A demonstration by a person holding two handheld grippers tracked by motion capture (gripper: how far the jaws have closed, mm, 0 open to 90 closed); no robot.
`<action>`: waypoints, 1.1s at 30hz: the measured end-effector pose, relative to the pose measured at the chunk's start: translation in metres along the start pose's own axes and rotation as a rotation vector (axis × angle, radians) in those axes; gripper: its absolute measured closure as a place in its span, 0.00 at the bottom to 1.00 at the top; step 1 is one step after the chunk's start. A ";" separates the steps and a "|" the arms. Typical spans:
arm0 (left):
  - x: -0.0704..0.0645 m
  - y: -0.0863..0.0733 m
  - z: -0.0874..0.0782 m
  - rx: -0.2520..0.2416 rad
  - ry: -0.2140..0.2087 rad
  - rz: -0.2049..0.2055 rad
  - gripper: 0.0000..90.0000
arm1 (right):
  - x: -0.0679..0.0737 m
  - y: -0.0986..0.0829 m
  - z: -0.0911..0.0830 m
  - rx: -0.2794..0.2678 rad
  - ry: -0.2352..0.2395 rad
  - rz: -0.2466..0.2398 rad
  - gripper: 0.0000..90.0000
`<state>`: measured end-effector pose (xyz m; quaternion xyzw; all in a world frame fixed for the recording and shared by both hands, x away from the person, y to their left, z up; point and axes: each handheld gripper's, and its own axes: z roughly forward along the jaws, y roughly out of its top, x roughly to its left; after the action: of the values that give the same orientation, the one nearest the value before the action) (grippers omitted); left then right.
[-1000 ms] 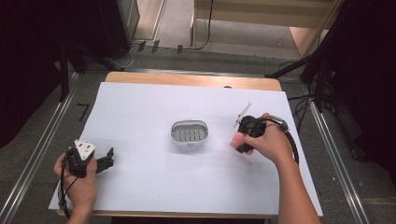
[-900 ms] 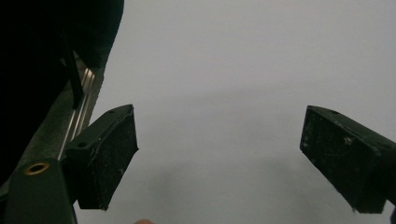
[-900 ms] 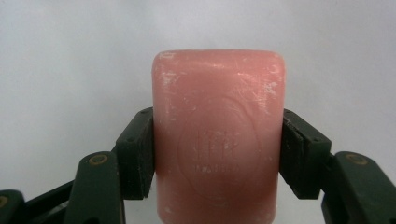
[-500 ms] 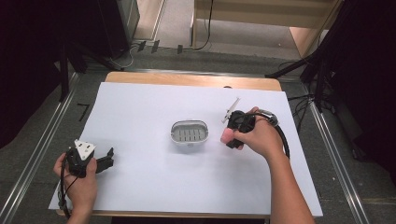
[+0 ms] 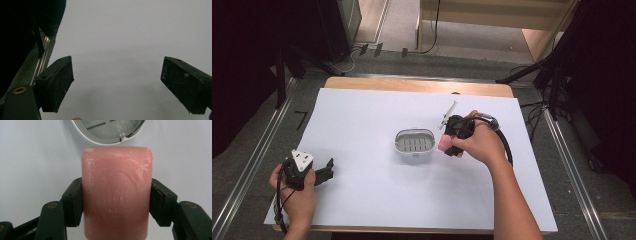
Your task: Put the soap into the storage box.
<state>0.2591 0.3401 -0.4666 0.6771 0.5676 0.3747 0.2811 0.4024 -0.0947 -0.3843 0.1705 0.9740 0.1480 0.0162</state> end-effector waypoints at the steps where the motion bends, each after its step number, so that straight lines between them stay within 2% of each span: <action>1: 0.000 0.000 0.000 0.001 0.000 0.000 0.13 | 0.000 0.002 0.000 -0.004 -0.001 -0.008 0.43; 10: 0.000 0.000 0.000 0.000 -0.001 -0.001 0.13 | 0.002 0.015 -0.001 0.000 -0.002 -0.024 0.43; 19: 0.000 0.000 0.000 0.004 0.001 -0.005 0.13 | 0.005 0.034 0.000 -0.014 0.013 -0.065 0.43; 28: 0.000 0.000 0.000 0.004 0.001 -0.008 0.13 | 0.009 0.048 -0.001 -0.015 0.015 -0.081 0.43; 33: 0.000 0.000 0.000 0.004 0.001 -0.007 0.13 | 0.010 0.055 0.003 -0.017 0.014 -0.110 0.43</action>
<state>0.2593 0.3403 -0.4665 0.6756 0.5709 0.3727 0.2806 0.4109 -0.0414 -0.3710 0.1156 0.9808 0.1562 0.0186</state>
